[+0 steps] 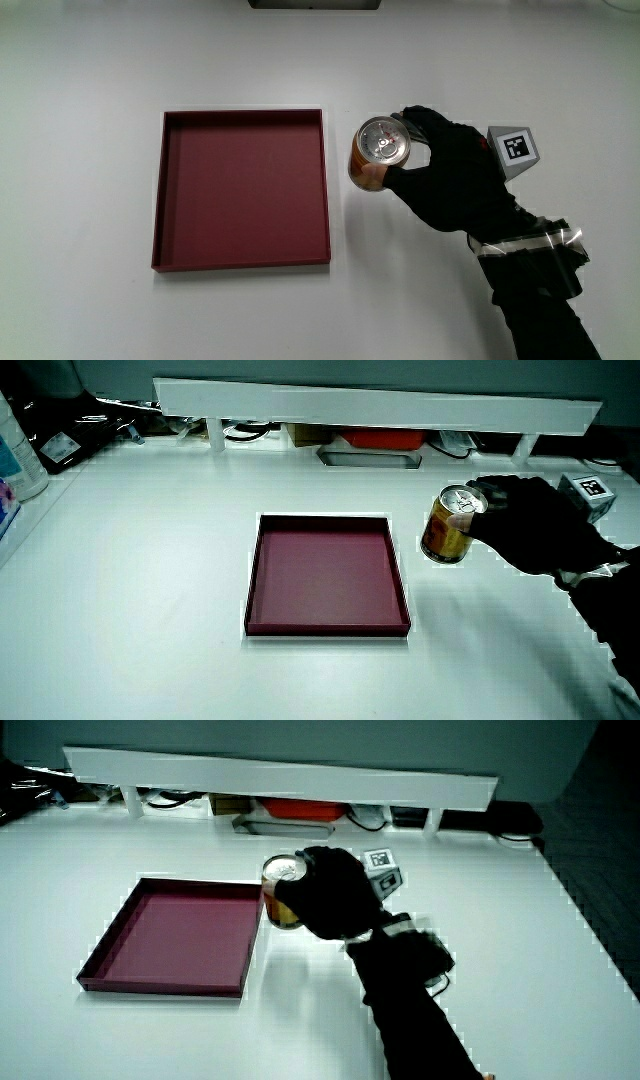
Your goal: Place red bull on desk
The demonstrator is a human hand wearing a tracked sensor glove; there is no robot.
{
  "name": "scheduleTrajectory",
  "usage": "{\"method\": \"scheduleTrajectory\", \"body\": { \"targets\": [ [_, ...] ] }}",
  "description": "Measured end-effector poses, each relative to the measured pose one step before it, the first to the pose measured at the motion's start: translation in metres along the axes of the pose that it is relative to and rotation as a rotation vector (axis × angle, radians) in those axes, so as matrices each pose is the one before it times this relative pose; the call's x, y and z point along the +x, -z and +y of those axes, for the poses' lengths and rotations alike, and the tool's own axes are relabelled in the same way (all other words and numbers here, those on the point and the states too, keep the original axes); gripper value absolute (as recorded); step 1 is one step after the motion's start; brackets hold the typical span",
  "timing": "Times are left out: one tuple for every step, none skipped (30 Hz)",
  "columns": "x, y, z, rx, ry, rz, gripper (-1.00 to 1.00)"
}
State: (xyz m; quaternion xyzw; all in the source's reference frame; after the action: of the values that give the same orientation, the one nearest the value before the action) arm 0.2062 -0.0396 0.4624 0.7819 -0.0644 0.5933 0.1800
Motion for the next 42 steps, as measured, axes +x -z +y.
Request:
{"method": "scheduleTrajectory", "body": {
  "targets": [
    [0.00433, -0.00044, -0.00001, 0.00534, 0.01945, -0.00446, 0.00],
    [0.00514, -0.00019, 0.00090, 0.00035, 0.00768, 0.00484, 0.00],
    [0.00418, 0.00046, 0.00055, 0.00256, -0.00057, 0.01054, 0.00],
    [0.00579, -0.00027, 0.00024, 0.00181, 0.01226, -0.01699, 0.00],
    [0.00378, 0.00013, -0.00037, 0.00270, 0.02005, -0.00723, 0.00],
    [0.00221, 0.00059, -0.00049, -0.00070, 0.01092, 0.01643, 0.00],
    [0.00637, -0.00036, 0.00016, 0.00441, 0.00883, -0.00748, 0.00],
    [0.00517, 0.00028, -0.00056, 0.00177, 0.01437, -0.00400, 0.00],
    [0.00355, 0.00126, -0.00052, -0.00556, 0.00185, 0.01729, 0.00],
    [0.00391, 0.00094, -0.00026, 0.00337, -0.00354, -0.00751, 0.00],
    [0.00071, 0.00184, -0.00107, -0.00569, 0.01710, 0.00125, 0.00],
    [0.00312, 0.00124, 0.00006, -0.00505, 0.01132, -0.00910, 0.00],
    [0.00196, 0.00162, -0.00036, -0.00404, 0.01196, 0.00517, 0.00],
    [0.00302, 0.00128, 0.00012, -0.00183, -0.00004, 0.00380, 0.00],
    [0.00360, 0.00130, 0.00042, -0.00784, 0.00384, -0.00074, 0.00],
    [0.00095, 0.00139, -0.00075, -0.00392, 0.01297, -0.00063, 0.00],
    [0.00163, 0.00078, -0.00073, -0.00321, 0.00637, 0.00141, 0.00],
    [0.00312, 0.00044, -0.00018, -0.00470, -0.00134, 0.01407, 0.00],
    [0.00185, 0.00070, -0.00035, -0.00246, -0.00368, 0.01897, 0.00],
    [0.00062, 0.00066, -0.00071, 0.00236, 0.00937, -0.00449, 0.00],
    [0.00189, 0.00010, -0.00039, -0.00069, 0.00682, 0.02257, 0.00],
    [0.00143, -0.00060, -0.00014, 0.00316, 0.00267, 0.00411, 0.00],
    [0.00039, -0.00028, -0.00045, -0.00078, -0.00142, 0.00498, 0.00],
    [0.00059, -0.00029, -0.00002, 0.00184, -0.00745, 0.00635, 0.00],
    [0.00227, -0.00094, 0.00043, 0.00058, 0.00098, -0.00612, 0.00],
    [0.00058, -0.00005, -0.00026, -0.00270, 0.00775, 0.00598, 0.00],
    [-0.00190, 0.00076, -0.00089, -0.00023, -0.00035, 0.00926, 0.00],
    [0.00289, -0.00047, 0.00044, -0.00064, -0.00534, 0.00192, 0.00],
    [0.00062, 0.00033, -0.00043, 0.00449, 0.00892, 0.00473, 0.00],
    [0.00039, 0.00037, -0.00024, 0.00326, -0.00393, 0.00051, -0.04],
    [-0.00099, 0.00064, -0.00046, -0.00466, -0.00845, 0.01030, -0.09],
    [0.00206, -0.00045, 0.00012, 0.00338, 0.00711, -0.00126, -0.13],
    [-0.00072, 0.00073, -0.00063, 0.00020, 0.00525, 0.00901, -0.17],
    [0.00009, 0.00037, -0.00018, -0.00033, -0.00429, -0.00075, -0.22],
    [0.00206, -0.00022, 0.00022, -0.00030, 0.00284, -0.00462, -0.26],
    [0.00061, 0.00033, -0.00025, 0.00314, 0.01405, 0.00656, -0.30],
    [-0.00020, 0.00052, -0.00012, -0.00801, -0.00075, 0.00213, -0.35],
    [0.00145, 0.00025, 0.00000, 0.00233, 0.00841, 0.00422, -0.39],
    [0.00024, 0.00057, -0.00026, -0.00647, -0.00288, 0.01795, -0.43],
    [0.00113, 0.00047, -0.00036, -0.00118, -0.00440, 0.00907, -0.48],
    [0.00079, 0.00003, -0.00107, 0.00886, 0.01013, -0.00039, -0.52],
    [0.00021, 0.00025, -0.00038, -0.01628, -0.00094, 0.02644, -0.57]
  ]
}}
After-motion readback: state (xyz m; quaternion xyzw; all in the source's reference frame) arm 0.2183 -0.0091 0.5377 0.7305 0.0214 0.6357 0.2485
